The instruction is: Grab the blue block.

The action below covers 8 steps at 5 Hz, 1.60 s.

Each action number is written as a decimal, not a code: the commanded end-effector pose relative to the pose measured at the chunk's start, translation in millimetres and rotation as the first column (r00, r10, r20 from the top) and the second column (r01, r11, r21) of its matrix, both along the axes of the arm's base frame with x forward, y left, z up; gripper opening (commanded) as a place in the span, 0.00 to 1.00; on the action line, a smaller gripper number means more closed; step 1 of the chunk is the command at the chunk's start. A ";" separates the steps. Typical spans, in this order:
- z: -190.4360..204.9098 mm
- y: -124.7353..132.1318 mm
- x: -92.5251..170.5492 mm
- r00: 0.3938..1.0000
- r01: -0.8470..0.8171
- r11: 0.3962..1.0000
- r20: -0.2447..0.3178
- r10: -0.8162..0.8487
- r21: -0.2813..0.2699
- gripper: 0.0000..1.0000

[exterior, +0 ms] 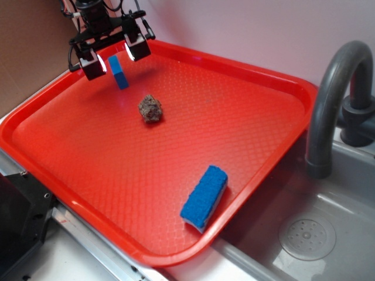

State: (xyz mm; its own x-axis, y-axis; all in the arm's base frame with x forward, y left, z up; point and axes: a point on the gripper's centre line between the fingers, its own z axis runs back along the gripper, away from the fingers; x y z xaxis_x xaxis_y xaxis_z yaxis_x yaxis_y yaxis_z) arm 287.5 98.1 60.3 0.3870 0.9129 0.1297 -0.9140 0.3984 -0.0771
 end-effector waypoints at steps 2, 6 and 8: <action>-21.8 2.4 -4.9 1.000 0.021 1.000 -0.008 -0.021 0.020 0.00; 78.8 -34.0 -45.2 0.941 0.337 0.940 0.061 -0.333 -0.053 0.00; 173.7 -97.3 -84.5 0.721 0.689 0.721 0.186 -0.668 -0.080 0.00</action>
